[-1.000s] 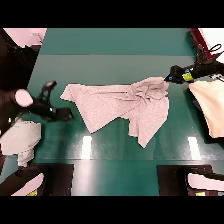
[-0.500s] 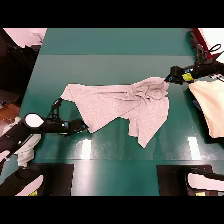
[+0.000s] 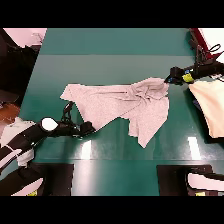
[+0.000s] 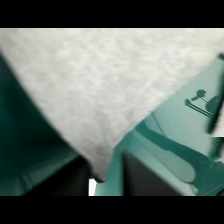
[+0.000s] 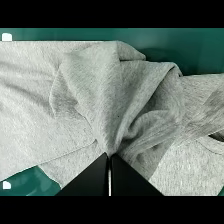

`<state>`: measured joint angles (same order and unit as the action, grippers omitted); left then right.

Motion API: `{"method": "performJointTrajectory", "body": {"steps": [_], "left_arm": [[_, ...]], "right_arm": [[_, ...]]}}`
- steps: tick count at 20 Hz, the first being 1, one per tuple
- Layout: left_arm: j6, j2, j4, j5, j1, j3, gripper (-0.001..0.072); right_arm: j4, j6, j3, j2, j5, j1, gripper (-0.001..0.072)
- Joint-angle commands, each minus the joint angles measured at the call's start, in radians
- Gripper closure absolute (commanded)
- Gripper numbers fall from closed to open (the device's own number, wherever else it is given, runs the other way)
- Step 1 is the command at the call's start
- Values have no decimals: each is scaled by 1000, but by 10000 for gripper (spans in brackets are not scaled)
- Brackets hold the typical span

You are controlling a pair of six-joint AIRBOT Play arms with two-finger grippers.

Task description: Fold the shirts.

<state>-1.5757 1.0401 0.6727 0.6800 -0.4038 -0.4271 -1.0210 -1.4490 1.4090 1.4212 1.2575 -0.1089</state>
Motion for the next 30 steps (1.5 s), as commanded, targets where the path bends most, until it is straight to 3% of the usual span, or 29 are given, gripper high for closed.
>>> {"method": "performJointTrajectory", "body": {"steps": [1,5,9,14,18,20,24,30], "left_arm": [[-7,2,-30,-53,-8,-10,658],[13,2,-22,-32,72,-158,678],[132,-40,5,106,245,-520,679],[144,-139,216,212,414,-1082,678],[143,-160,386,302,448,-1465,678],[143,-160,401,332,448,-1604,678],[134,-202,395,322,448,-1689,679],[87,-240,299,346,448,-1692,679]], "right_arm": [[0,0,0,-2,3,1,702],[-2,4,15,-39,-13,11,702],[-1,4,143,-129,-12,78,703],[0,38,355,-279,-44,182,703],[-1,48,514,-399,-70,261,703],[-1,48,574,-456,-75,307,703],[-2,49,629,-588,-79,441,703],[1,63,536,-763,-76,676,703]]}}
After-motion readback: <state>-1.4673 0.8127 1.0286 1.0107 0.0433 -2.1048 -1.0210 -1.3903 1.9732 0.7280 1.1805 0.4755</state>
